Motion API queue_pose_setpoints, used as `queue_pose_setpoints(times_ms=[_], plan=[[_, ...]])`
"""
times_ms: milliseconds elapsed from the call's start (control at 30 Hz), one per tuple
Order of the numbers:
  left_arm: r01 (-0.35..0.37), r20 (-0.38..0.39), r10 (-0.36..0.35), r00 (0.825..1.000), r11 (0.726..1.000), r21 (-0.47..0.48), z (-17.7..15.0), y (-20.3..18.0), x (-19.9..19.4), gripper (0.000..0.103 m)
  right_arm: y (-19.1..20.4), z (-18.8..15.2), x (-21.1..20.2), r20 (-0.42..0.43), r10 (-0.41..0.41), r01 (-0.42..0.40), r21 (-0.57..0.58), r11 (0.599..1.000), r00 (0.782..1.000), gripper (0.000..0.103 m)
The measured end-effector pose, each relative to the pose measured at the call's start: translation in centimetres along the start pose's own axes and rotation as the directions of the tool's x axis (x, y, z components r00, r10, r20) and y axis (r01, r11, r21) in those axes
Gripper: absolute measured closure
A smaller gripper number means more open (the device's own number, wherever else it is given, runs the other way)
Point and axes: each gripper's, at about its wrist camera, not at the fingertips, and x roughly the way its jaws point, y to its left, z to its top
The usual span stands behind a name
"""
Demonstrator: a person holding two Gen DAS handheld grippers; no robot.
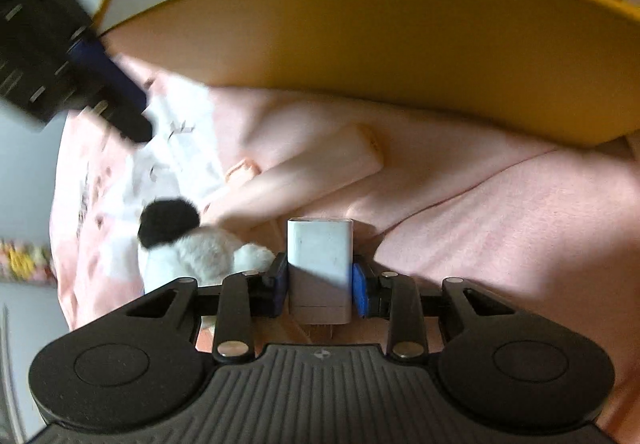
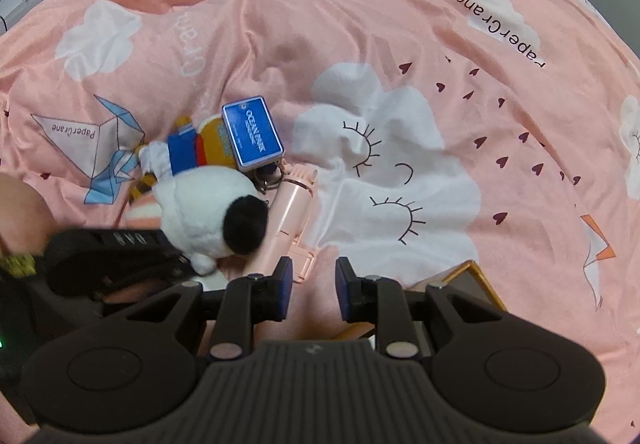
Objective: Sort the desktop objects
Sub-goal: 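Grasp the pink handheld device by its handle with the right gripper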
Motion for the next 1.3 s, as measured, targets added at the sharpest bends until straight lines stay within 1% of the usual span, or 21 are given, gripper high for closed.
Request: queue_pose_setpoints(times_ms=[100,167,233,333,433,467,500,533,567,600,700,733,800,867,933,1000,1100,1167,1233,1300], plan=[[-0.009,0.002,0.009,1.0,0.997,-0.076,-0.9,0.8,-1.3,0.066,0.1,0.4,0.6,-0.032,-0.002,0.001,-0.033,0.999,0.999,0.079],[-0.034,0.006,0.036,0.999,0.99,-0.135,-1.6,1.6,-2.5,0.066,0.2,0.8,1.2,-0.053,0.002,-0.005,-0.046,0.999,0.999,0.08],[-0.044,0.0,0.045,0.999,0.976,-0.214,-2.4,2.8,-3.4,0.066,-0.1,1.5,1.9,-0.081,0.001,-0.002,-0.015,1.0,0.997,0.079],[-0.041,-0.021,0.036,0.999,0.941,-0.335,-3.6,4.6,-4.1,0.066,-0.2,2.8,3.1,-0.112,-0.007,0.01,0.023,1.0,0.994,0.078],[-0.049,-0.045,0.032,0.998,0.9,-0.433,-4.8,6.1,-4.1,0.066,-0.7,3.9,4.7,-0.18,0.06,-0.037,0.125,0.991,0.982,0.079],[-0.053,-0.052,0.033,0.998,0.886,-0.461,-5.2,6.7,-4.0,0.066,-0.5,4.1,5.1,-0.189,0.065,-0.04,0.129,0.991,0.98,0.079],[-0.063,-0.064,0.037,0.997,0.873,-0.484,-5.1,7.8,-3.8,0.066,-0.2,4.3,5.5,-0.202,0.053,-0.028,0.122,0.992,0.978,0.079],[-0.064,-0.07,0.034,0.997,0.86,-0.507,-5.8,8.2,-4.3,0.066,0.0,4.5,6.1,-0.227,0.025,0.0,0.11,0.994,0.974,0.079],[-0.042,-0.06,0.012,0.998,0.847,-0.529,-6.7,8.9,-4.7,0.066,0.2,4.6,6.8,-0.256,-0.006,0.033,0.099,0.995,0.967,0.078],[-0.019,-0.05,-0.01,0.999,0.836,-0.549,-6.6,9.4,-4.7,0.066,0.2,4.7,7.5,-0.283,-0.021,0.051,0.096,0.994,0.959,0.078],[0.012,-0.021,-0.03,0.999,0.819,-0.574,-6.9,9.7,-6.4,0.066,-0.1,4.5,9.5,-0.361,0.005,0.045,0.129,0.991,0.932,0.079],[0.022,-0.018,-0.04,0.999,0.811,-0.584,-7.6,9.9,-6.6,0.066,-0.1,4.4,10.0,-0.378,0.003,0.051,0.133,0.99,0.926,0.079],[0.05,-0.002,-0.065,0.998,0.786,-0.616,-8.3,9.8,-7.1,0.066,-0.1,4.2,10.9,-0.399,0.006,0.056,0.144,0.988,0.917,0.079],[0.065,0.007,-0.08,0.997,0.765,-0.64,-8.8,9.7,-7.8,0.066,-0.2,4.0,11.6,-0.407,0.028,0.049,0.176,0.983,0.913,0.08],[0.065,0.009,-0.078,0.997,0.746,-0.662,-9.5,9.9,-8.7,0.066,-0.5,3.9,11.9,-0.406,0.059,0.033,0.217,0.976,0.912,0.085],[0.063,0.012,-0.075,0.997,0.723,-0.688,-10.0,10.0,-9.7,0.066,-0.9,3.9,11.9,-0.392,0.085,0.022,0.26,0.965,0.916,0.085],[0.072,0.028,-0.075,0.997,0.685,-0.725,-10.9,10.6,-10.2,0.066,-1.7,3.4,11.9,-0.367,0.128,-0.004,0.319,0.948,0.921,0.085],[0.068,0.032,-0.066,0.997,0.666,-0.743,-11.0,10.8,-10.9,0.066,-2.0,3.3,11.9,-0.358,0.142,-0.017,0.331,0.943,0.923,0.085],[0.062,0.035,-0.055,0.998,0.652,-0.755,-11.1,11.3,-11.1,0.066,-1.9,3.2,11.8,-0.353,0.144,-0.019,0.333,0.943,0.924,0.085],[0.06,0.041,-0.046,0.998,0.635,-0.77,-11.2,11.6,-11.4,0.066,-1.6,3.1,11.4,-0.339,0.144,-0.03,0.32,0.947,0.93,0.087]])
